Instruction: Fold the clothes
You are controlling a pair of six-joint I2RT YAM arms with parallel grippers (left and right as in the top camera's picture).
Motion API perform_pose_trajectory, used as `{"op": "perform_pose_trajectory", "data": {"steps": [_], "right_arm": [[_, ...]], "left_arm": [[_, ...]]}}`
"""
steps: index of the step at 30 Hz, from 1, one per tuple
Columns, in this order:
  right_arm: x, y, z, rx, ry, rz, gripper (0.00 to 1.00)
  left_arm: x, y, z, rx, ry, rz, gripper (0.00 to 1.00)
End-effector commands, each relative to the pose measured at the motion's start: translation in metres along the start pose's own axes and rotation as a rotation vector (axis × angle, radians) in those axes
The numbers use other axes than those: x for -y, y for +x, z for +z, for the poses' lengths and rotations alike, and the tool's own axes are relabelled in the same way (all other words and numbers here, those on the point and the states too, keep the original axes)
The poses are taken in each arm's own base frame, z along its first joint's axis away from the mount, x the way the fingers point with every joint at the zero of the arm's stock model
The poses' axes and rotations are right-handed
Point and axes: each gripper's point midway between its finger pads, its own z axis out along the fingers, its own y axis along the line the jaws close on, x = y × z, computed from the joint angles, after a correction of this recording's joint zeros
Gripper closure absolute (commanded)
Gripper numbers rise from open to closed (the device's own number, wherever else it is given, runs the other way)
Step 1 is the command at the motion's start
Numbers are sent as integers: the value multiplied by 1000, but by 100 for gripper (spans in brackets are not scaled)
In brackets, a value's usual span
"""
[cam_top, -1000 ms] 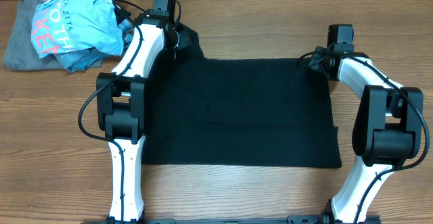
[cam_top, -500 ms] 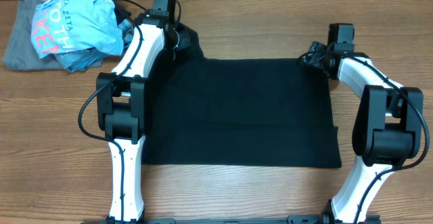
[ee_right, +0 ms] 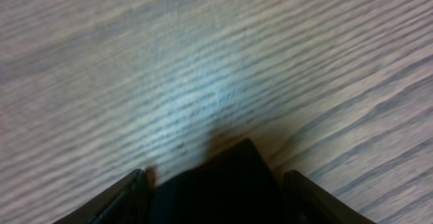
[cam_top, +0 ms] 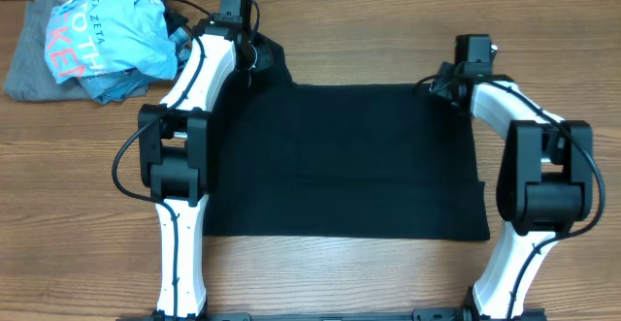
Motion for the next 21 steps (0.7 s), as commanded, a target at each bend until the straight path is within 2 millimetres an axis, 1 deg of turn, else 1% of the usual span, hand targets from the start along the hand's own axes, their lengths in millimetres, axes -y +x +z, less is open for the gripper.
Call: {"op": "perform_pose_trajectory", "data": {"steps": [1, 3, 4, 6, 7, 11, 12, 14, 15, 17, 21], "right_arm": [[6, -2, 8, 14, 55, -2, 34], [6, -2, 9, 14, 55, -1, 39], [6, -2, 9, 15, 55, -1, 47], [6, -3, 9, 16, 55, 0, 55], [6, -3, 9, 17, 55, 0, 62], [6, -3, 9, 16, 56, 0, 77], [7, -2, 9, 14, 60, 0, 82], [10, -2, 9, 14, 77, -2, 90], [12, -1, 8, 13, 89, -3, 93], [16, -1, 8, 9, 108, -3, 95], [22, -2, 7, -2, 118, 3, 96]], "left_arm": [[4, -3, 2, 9, -1, 30, 93], [4, -3, 2, 9, -1, 30, 93], [4, -3, 2, 9, -1, 30, 94], [4, -3, 2, 10, 0, 30, 94], [4, -3, 2, 11, 0, 30, 94], [5, -6, 1, 22, 4, 31, 95], [5, -7, 1, 27, 7, 31, 96], [6, -10, -3, 34, 11, 31, 96], [7, -13, -7, 40, 13, 30, 96], [9, -16, -16, 46, 14, 29, 96], [12, -28, -46, 79, 25, 24, 96]]}}
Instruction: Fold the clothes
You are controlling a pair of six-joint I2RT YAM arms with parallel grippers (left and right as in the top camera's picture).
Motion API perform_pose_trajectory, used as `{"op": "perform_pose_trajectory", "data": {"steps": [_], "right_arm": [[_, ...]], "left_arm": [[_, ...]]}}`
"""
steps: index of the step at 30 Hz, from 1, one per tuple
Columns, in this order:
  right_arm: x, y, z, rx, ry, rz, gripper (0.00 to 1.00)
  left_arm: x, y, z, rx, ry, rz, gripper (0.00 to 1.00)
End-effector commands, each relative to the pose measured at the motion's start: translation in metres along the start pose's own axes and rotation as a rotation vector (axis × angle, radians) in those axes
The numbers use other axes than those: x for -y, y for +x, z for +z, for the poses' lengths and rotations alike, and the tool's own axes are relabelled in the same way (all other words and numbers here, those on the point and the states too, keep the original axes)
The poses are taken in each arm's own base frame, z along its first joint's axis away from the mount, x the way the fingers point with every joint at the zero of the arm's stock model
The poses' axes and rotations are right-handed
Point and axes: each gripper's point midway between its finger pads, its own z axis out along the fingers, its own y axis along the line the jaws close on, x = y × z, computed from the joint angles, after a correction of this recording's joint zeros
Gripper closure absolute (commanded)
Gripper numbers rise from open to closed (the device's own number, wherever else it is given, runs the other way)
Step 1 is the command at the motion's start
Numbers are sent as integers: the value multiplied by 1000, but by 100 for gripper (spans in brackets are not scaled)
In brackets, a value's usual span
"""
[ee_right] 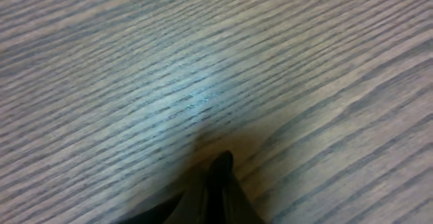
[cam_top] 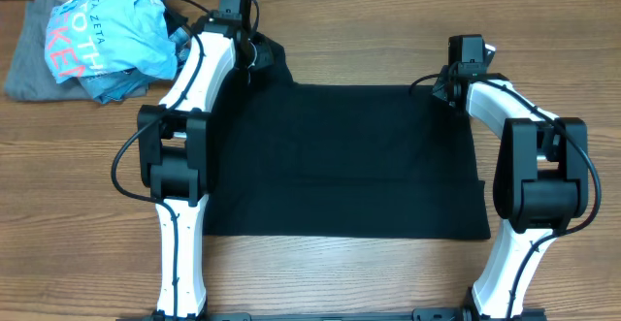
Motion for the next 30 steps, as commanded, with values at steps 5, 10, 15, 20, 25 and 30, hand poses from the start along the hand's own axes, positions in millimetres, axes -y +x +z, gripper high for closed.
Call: {"op": "perform_pose_trajectory", "data": {"steps": [5, 10, 15, 20, 25, 30], "right_arm": [[23, -12, -1, -43, 73, 99, 96], [22, -15, -13, -99, 75, 97, 96], [28, -14, -31, -163, 112, 165, 96], [34, -10, -53, -223, 138, 215, 96], [31, 4, -78, -315, 102, 237, 96], [39, 15, -113, -380, 109, 277, 96]], "left_arm": [[6, -31, -77, 107, 23, 27, 96], [-5, -15, -92, 45, -14, 14, 96], [-16, 5, -112, -17, -78, 3, 96], [-30, 31, -133, -98, -152, -13, 96], [-57, 68, -147, -244, -289, -31, 96], [-81, 90, -162, -325, -427, -41, 96]]}}
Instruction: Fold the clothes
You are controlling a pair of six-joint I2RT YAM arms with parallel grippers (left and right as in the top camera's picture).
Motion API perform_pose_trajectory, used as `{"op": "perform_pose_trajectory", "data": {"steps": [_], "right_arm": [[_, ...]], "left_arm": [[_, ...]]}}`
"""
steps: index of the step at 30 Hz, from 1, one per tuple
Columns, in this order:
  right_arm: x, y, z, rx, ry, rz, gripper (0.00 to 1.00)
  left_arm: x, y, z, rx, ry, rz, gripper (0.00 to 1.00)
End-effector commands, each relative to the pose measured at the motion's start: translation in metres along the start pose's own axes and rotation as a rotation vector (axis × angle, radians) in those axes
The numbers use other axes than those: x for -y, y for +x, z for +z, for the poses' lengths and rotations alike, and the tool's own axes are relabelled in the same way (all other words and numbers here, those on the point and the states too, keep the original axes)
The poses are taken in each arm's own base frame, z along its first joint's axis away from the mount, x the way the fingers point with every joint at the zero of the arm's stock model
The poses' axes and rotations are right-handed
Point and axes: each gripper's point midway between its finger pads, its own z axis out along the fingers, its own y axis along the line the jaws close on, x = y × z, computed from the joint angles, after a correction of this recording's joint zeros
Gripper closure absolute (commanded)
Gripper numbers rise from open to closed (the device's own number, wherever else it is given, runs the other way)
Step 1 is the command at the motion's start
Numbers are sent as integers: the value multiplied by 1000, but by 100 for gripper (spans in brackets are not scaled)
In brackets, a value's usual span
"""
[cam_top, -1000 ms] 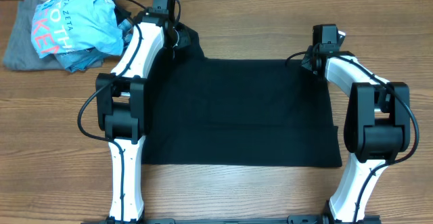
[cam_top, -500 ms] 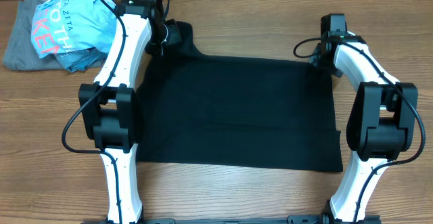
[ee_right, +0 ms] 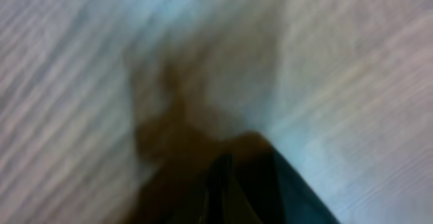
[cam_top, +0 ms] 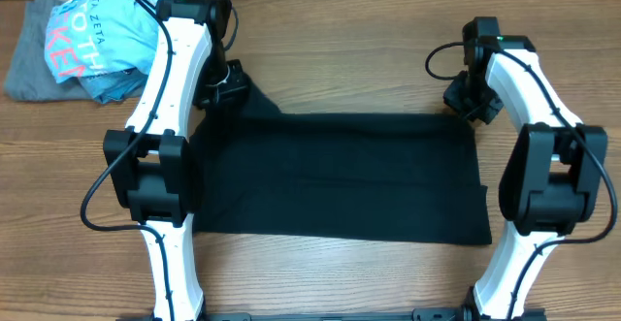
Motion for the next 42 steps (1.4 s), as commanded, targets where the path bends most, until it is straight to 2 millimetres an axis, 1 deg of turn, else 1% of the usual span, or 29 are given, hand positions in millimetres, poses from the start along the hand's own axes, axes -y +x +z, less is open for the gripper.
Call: {"op": "perform_pose_trajectory", "data": {"steps": [1, 3, 4, 6, 8, 10, 12, 14, 17, 19, 21, 24, 26, 29, 30, 35, 38, 42], "right_arm": [[9, -6, -53, 54, -57, 75, 96], [15, -1, -65, 51, -56, 75, 96], [22, 4, -75, 46, -52, 74, 96], [29, 12, -85, 29, -45, 83, 96], [33, 22, -91, -1, -42, 79, 96], [40, 31, -92, -30, -15, 69, 96], [45, 40, -90, -61, 12, 60, 96], [49, 47, -84, -86, 32, 54, 96], [54, 60, -71, -121, 63, 42, 96], [58, 66, -66, -141, 80, 38, 96], [62, 71, -65, -154, 91, 36, 96], [63, 75, -69, -166, 79, 38, 96], [65, 78, -73, -170, 75, 38, 96], [71, 85, -74, -176, 83, 36, 96], [74, 89, -72, -178, 85, 35, 96], [86, 105, -63, -207, 119, 27, 96], [95, 117, -55, -240, 147, 22, 96], [105, 132, -47, -278, 178, -6, 96]], "left_arm": [[-31, 3, -20, 44, -136, -20, 96], [-42, 9, -21, 28, -196, -26, 96], [-43, 11, -19, 17, -200, -16, 96], [-42, 15, -16, -1, -191, -18, 96], [-39, 21, -11, -32, -174, -14, 96], [-42, 29, -8, -55, -181, -13, 96], [-47, 38, -5, -80, -195, -16, 95], [-53, 48, -3, -100, -214, -16, 96], [-72, 63, -7, -92, -289, -54, 96], [-86, 73, -10, -79, -341, -84, 96], [-94, 84, -10, -84, -365, -100, 96], [-100, 98, -4, -97, -367, -102, 96], [-103, 104, 3, -104, -368, -101, 96], [-105, 111, 20, -128, -375, -99, 96], [-106, 113, 31, -134, -374, -98, 96], [-100, 118, 66, -154, -316, -70, 96], [-96, 119, 77, -156, -290, -69, 94], [-95, 118, 79, -154, -282, -52, 91]]}}
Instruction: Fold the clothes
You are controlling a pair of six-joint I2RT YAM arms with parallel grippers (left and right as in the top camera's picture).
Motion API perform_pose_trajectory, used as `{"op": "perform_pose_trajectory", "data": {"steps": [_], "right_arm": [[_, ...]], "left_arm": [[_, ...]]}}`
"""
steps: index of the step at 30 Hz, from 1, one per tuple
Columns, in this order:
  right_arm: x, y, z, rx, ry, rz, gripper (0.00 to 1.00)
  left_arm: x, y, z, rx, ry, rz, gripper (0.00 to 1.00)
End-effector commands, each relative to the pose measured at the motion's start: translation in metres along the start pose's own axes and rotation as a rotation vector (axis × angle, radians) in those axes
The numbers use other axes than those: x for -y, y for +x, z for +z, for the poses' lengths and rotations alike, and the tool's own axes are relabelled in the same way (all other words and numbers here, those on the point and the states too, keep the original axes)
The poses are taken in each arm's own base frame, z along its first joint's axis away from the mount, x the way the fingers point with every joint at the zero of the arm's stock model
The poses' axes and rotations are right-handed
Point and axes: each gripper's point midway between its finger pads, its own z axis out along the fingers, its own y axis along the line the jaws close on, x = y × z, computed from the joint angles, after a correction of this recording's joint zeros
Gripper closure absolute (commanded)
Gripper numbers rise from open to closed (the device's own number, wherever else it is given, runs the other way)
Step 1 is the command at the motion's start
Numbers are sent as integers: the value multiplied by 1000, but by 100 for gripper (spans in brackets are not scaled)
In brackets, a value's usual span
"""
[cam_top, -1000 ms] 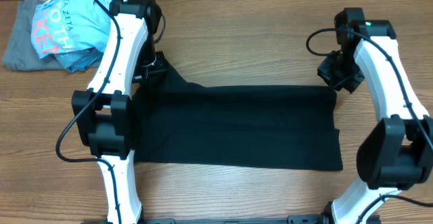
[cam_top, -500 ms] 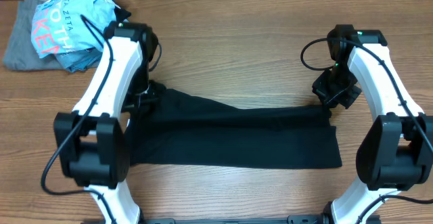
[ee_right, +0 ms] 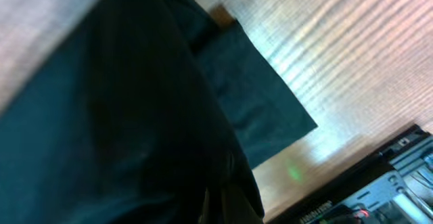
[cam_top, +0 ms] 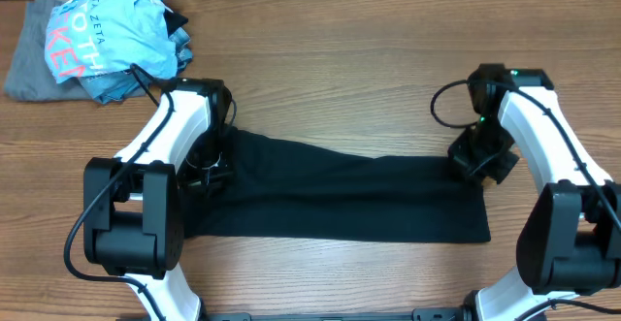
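A black garment [cam_top: 340,200] lies as a wide, shallow band across the near part of the wooden table [cam_top: 340,59]. My left gripper [cam_top: 207,171] sits at the band's left end and appears shut on the raised far-left corner. My right gripper [cam_top: 478,158] is at the right end, shut on the far-right corner. In the right wrist view the black cloth [ee_right: 122,116] hangs from the closed right gripper [ee_right: 220,197] and fills most of the frame, with a lower layer's corner on the wood beyond it.
A crumpled light-blue shirt [cam_top: 116,30] lies on a grey garment [cam_top: 24,64] at the far left corner of the table. The dark robot base [ee_right: 379,176] runs along the table's near edge.
Both grippers have come toward the near edge with the garment's far corners in them. The far edge now lies over the middle of the cloth, so the black band is shallower.
First both grippers were at the garment's far corners, the right one open around its corner. Then the right jaws were shut on it. After that both corners were off the table and nearer. Now the far edge sits over the lower half.
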Motion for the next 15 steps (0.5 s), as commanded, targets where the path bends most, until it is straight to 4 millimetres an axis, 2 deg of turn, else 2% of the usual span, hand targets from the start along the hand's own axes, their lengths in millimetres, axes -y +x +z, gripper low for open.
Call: {"op": "perform_pose_trajectory", "data": {"steps": [1, 2, 3, 4, 5, 7, 9, 11, 13, 15], "right_arm": [[16, 1, 4, 35, 38, -6, 96], [18, 2, 5, 35, 44, -7, 96], [20, 3, 6, 34, 54, -8, 96], [23, 5, 6, 25, 68, -13, 86], [26, 8, 6, 15, 82, -15, 72], [31, 13, 6, -5, 102, -19, 62], [33, 14, 6, -10, 108, -19, 51], [32, 14, 6, -10, 107, -19, 35], [32, 14, 6, -11, 106, -19, 30], [32, 14, 6, -12, 103, -19, 25]], "left_arm": [[-4, -2, -1, 19, -5, 32, 86], [-4, -2, -1, 20, -5, 34, 77], [-4, -3, -1, 22, -4, 34, 61], [-3, -3, -1, 23, -3, 34, 47], [-3, -4, -1, 25, -2, 40, 40], [-2, -4, -1, 25, 3, 52, 14], [-1, -4, -1, 26, 11, 52, 14], [0, -5, -1, 31, 14, 53, 15], [2, -7, -3, 34, 22, 54, 16], [6, -8, -7, 37, 45, 60, 24]]}}
